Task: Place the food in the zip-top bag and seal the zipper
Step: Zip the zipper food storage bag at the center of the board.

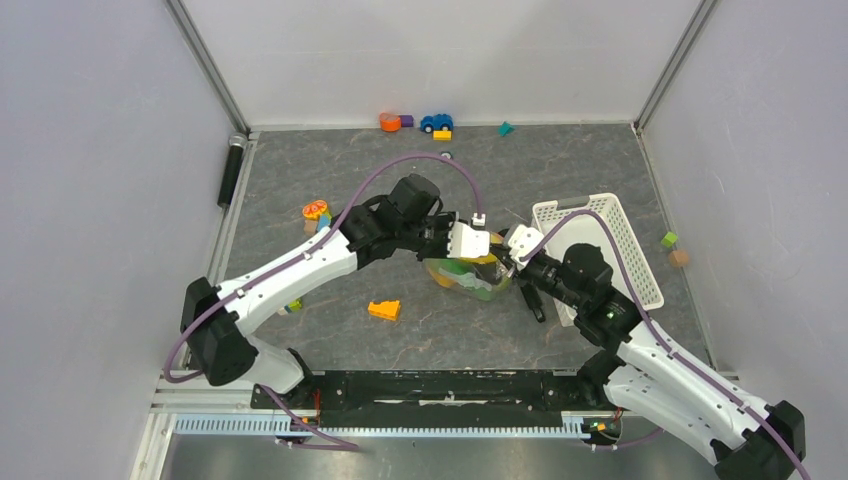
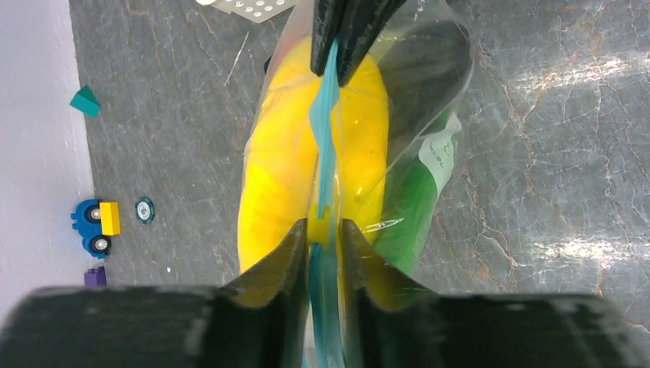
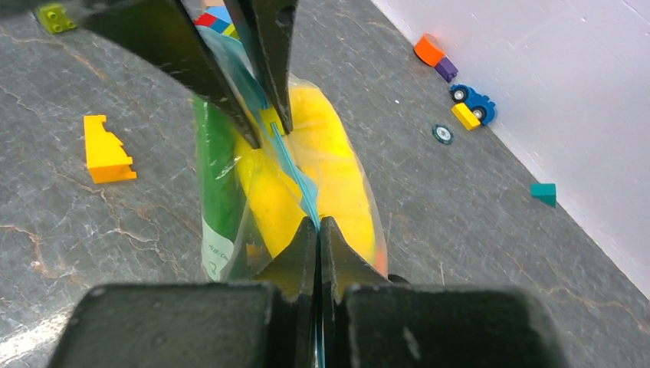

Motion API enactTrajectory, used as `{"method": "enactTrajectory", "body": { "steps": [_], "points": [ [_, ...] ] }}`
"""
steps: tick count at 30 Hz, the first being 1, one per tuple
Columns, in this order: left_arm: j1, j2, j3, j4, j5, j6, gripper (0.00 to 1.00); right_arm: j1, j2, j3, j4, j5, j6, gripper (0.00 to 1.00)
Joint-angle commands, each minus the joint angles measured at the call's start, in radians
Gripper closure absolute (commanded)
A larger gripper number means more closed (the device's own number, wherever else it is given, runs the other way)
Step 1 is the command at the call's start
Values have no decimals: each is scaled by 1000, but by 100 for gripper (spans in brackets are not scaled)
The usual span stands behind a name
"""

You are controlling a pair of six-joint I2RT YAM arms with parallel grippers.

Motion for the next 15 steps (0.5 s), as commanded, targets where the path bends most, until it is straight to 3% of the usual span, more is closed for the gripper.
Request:
{"method": "enactTrajectory", "body": {
  "steps": [1, 3, 8, 15],
  "points": [
    [19, -45, -73, -101, -164, 66, 65, -6, -56, 57, 84, 108, -7, 100],
    [20, -66, -107, -68, -215, 77, 61, -6, -62, 58, 79, 119, -8, 100],
    [28, -115, -165, -20, -306, 100, 76, -7, -76, 57, 72, 139, -14, 100],
    [43, -157, -205, -9, -375, 139, 79, -6, -83, 60, 63, 162, -25, 100]
  ]
}}
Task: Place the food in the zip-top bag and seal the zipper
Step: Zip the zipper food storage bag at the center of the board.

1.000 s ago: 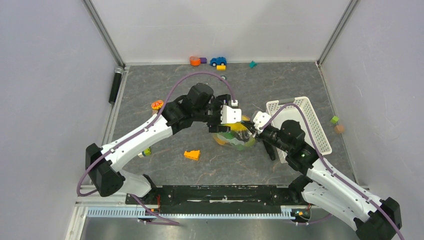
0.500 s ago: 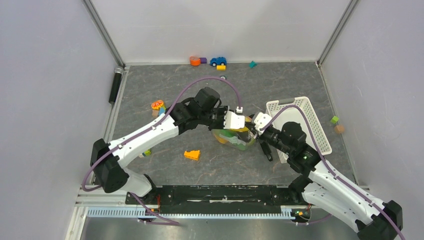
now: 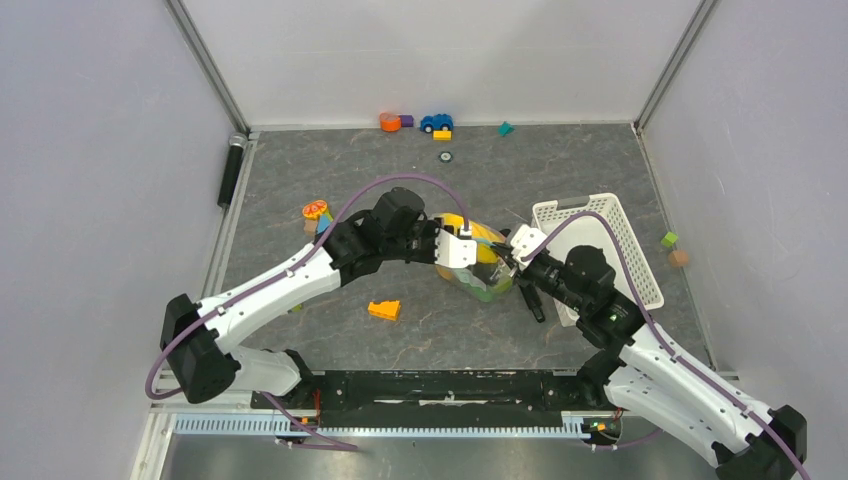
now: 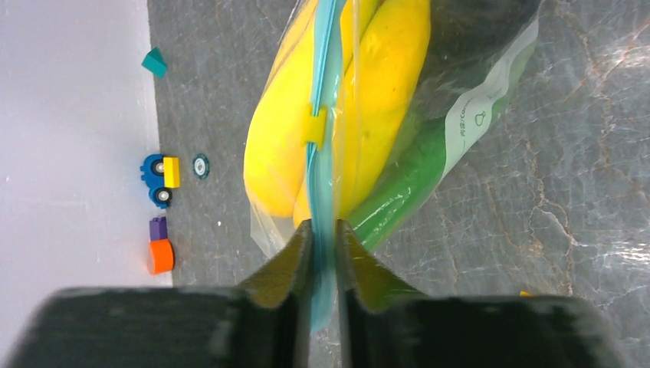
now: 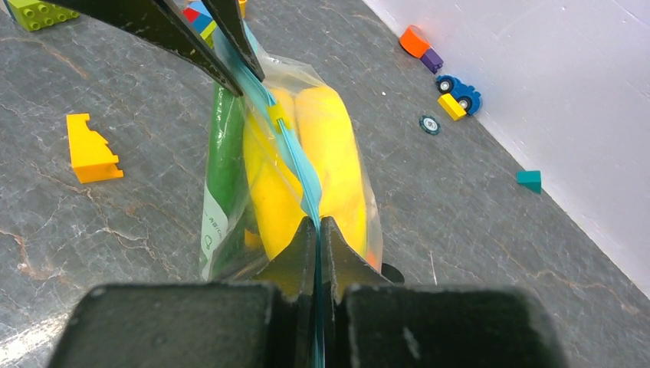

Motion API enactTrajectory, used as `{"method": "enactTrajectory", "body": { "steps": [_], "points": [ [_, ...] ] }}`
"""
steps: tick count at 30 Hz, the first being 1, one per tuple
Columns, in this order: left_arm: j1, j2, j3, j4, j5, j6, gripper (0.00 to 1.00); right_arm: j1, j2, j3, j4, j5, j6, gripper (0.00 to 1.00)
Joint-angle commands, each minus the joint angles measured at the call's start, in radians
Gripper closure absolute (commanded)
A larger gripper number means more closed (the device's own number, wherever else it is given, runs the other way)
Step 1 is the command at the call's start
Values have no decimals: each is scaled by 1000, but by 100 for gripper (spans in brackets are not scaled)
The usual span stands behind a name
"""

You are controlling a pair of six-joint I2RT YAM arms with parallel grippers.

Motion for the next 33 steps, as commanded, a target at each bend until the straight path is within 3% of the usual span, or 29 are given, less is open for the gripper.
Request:
{"method": "enactTrajectory", "body": {
  "steps": [1, 2, 3, 12, 13, 17, 21, 24, 33],
  "points": [
    [49, -35, -58, -111, -244, 76, 86, -11, -57, 59, 92, 107, -26, 100],
    [49, -41, -60, -103, -246, 72, 95, -11, -58, 59, 95, 100, -27, 100],
    [49, -45, -56, -103, -233, 66, 98, -11, -55, 58, 97, 88, -31, 100],
    [41, -66, 143, -276, 139, -36, 98, -11, 58, 81, 218, -77, -69, 100],
    [37, -73, 157, -283, 168, -52, 98, -11, 81, 95, 219, -89, -72, 96],
    [2, -93, 189, -290, 186, -101, 98, -12, 151, 129, 221, -187, -115, 59],
    [-29, -87, 176, -303, 140, -89, 98, -12, 198, 162, 204, -288, -131, 41],
    [-38, -79, 171, -313, 120, -88, 98, -11, 223, 191, 126, -311, -141, 35],
    [-52, -71, 171, -313, 89, -82, 98, -12, 243, 224, -49, -396, -180, 32]
  ]
}}
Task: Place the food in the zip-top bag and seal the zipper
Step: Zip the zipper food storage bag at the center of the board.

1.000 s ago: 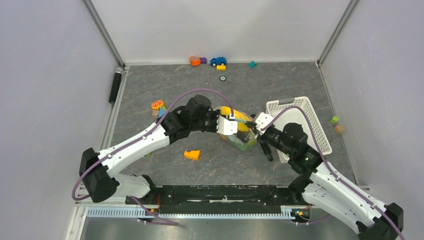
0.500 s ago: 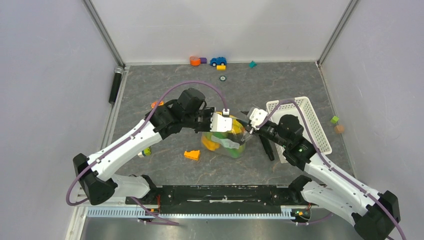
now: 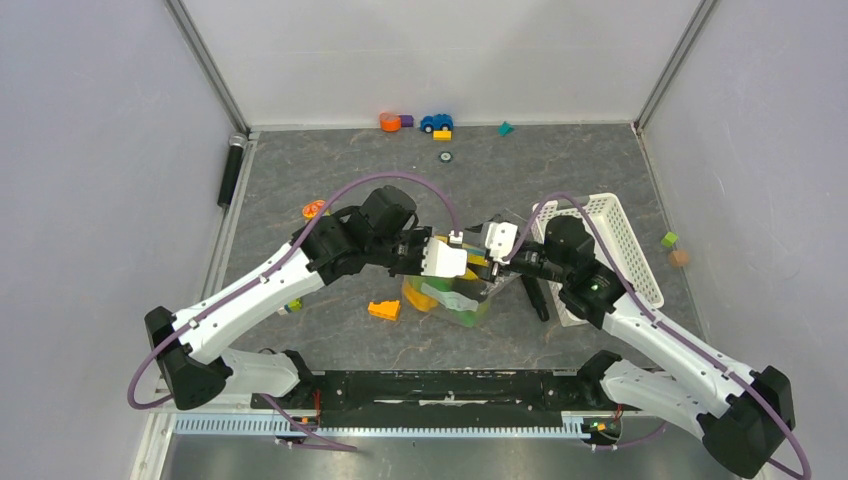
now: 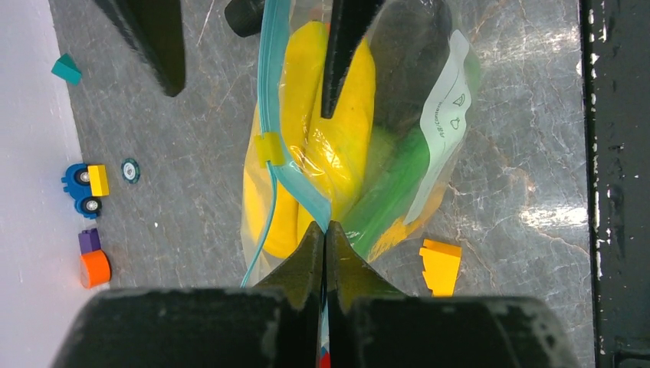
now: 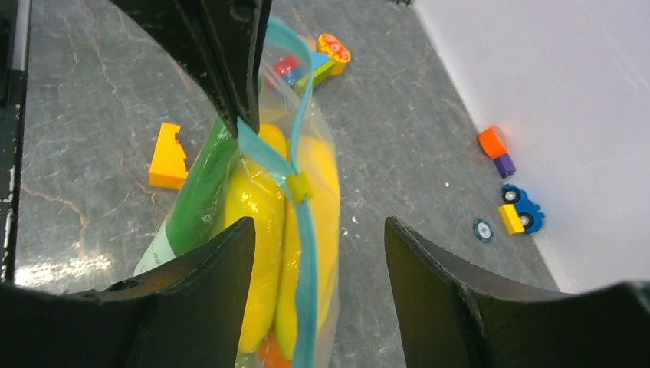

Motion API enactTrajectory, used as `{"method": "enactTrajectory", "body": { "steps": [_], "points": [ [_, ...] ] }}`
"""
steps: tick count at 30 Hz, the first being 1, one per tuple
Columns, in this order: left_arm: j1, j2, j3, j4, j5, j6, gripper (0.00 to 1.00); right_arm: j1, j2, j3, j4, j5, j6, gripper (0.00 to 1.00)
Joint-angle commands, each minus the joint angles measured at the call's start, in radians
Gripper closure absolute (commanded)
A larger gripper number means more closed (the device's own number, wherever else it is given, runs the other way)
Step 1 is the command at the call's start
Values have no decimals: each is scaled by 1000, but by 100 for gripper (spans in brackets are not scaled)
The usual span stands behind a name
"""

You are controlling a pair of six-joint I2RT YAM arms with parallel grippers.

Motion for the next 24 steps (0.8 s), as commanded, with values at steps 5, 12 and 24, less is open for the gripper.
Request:
{"method": "enactTrajectory", "body": {
  "steps": [5, 12, 24],
  "points": [
    [-22, -6, 41, 23, -32, -36, 98, -2, 45, 78, -114, -11, 11, 54],
    [-32, -1, 57, 24, -29, -48, 65, -2, 58, 84, -124, -101, -38, 100],
    [-51, 68, 83, 80, -41, -80, 26, -2, 7, 38, -34, -149, -24, 100]
  ]
}}
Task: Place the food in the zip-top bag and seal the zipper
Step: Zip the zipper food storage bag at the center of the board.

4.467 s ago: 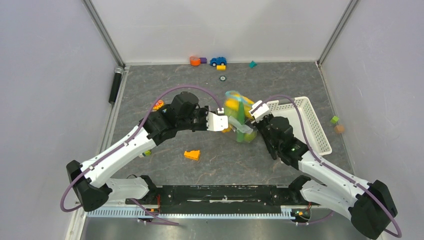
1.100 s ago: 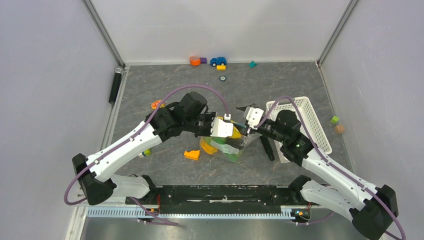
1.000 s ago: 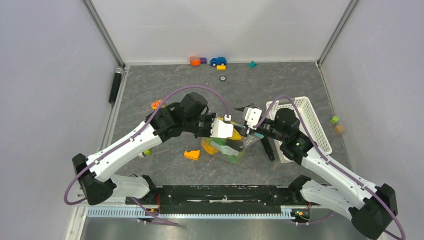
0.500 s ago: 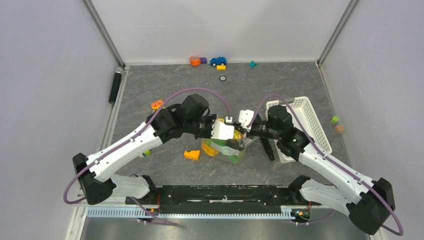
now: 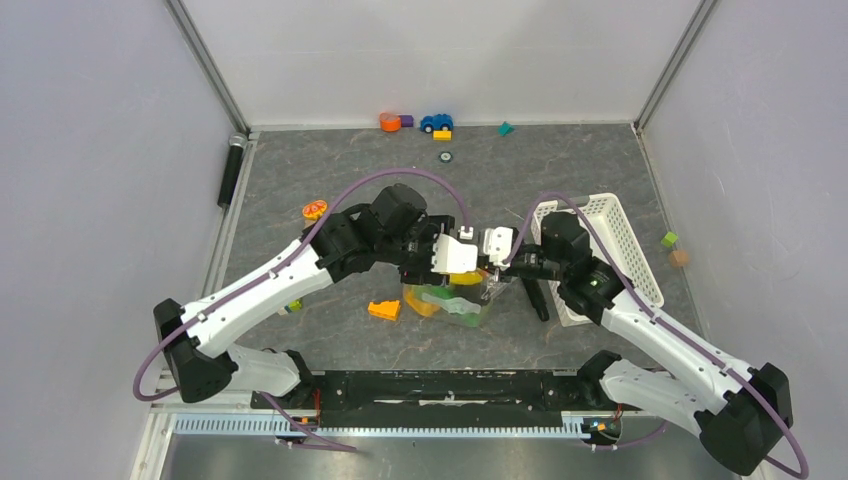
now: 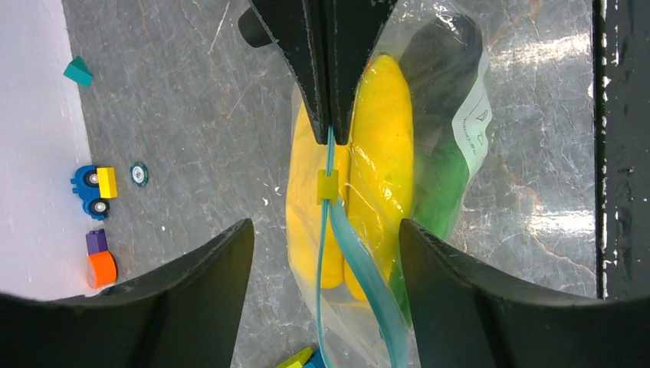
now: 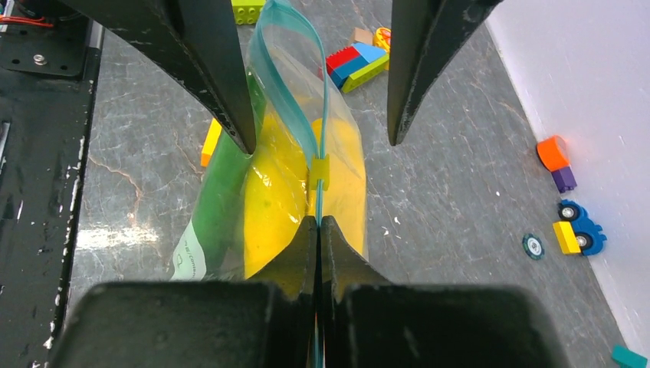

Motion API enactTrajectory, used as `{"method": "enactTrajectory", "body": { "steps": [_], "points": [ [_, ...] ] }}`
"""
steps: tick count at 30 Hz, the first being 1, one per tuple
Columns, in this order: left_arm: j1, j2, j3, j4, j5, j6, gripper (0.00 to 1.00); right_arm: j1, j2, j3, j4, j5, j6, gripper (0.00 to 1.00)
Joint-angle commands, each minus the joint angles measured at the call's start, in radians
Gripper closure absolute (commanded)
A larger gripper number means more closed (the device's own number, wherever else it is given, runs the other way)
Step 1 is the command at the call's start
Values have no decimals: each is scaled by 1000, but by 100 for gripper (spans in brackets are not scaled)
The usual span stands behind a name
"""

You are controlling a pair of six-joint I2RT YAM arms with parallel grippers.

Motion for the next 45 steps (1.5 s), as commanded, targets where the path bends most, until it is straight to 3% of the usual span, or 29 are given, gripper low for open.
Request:
{"method": "enactTrajectory", "body": {
  "steps": [1, 21, 29, 40, 45],
  "points": [
    [-20, 34, 48, 57, 3, -44, 27, -1, -23, 7, 96, -6, 19, 100],
    [-53, 113, 88, 101, 1, -130, 40, -1, -28, -19, 144, 51, 63, 100],
    [-53, 26, 70, 117, -57, -158, 37, -1, -57, -35, 126, 135, 51, 100],
    [-52, -127, -51, 125, -155, -71, 34, -1, -87, -67, 113, 131, -4, 100],
    [-52, -137, -101, 254, -144, -141, 36, -1, -81, -78, 134, 93, 5, 100]
  ]
}}
